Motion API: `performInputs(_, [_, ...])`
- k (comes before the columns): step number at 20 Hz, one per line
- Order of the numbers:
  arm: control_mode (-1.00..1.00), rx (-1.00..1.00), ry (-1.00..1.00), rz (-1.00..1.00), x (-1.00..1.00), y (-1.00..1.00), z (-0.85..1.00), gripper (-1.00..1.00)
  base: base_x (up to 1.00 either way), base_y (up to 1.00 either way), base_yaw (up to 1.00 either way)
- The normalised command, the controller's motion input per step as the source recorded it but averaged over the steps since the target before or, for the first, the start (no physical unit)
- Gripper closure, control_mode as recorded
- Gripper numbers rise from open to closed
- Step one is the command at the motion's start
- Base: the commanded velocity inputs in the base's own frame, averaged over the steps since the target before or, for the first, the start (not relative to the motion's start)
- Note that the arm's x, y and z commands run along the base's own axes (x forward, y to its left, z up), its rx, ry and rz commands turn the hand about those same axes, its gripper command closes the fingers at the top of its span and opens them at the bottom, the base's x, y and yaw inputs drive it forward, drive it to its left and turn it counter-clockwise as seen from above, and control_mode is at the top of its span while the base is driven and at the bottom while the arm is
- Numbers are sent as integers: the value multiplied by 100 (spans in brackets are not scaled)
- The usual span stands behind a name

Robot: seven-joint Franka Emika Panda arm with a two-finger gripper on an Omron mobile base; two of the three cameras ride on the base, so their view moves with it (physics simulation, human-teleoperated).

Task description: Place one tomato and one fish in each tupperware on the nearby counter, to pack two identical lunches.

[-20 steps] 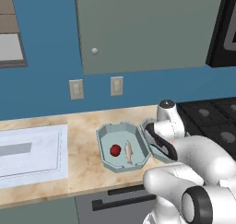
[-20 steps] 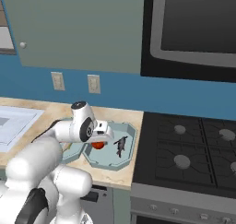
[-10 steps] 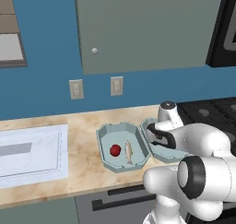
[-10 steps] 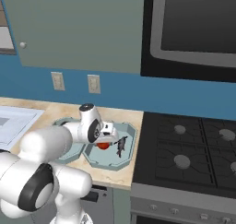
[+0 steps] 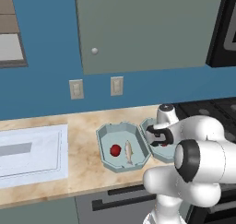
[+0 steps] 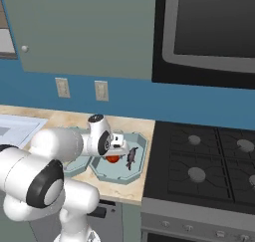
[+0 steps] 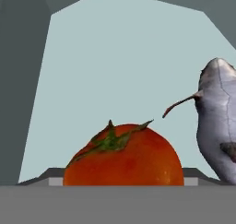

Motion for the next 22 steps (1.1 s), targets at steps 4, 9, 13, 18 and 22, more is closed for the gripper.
performInputs(4, [-100,0,0,0,13,-4,-11,100,0,0,0])
performInputs(9, [-100,0,0,0,7,0,-23,100,0,0,0])
performInputs(13, [-100,0,0,0,-2,3,-26,-100,0,0,0])
performInputs(18, [-100,0,-5,0,-21,1,2,-100,0,0,0])
performInputs(22, [-100,0,-4,0,-41,10,12,-100,0,0,0])
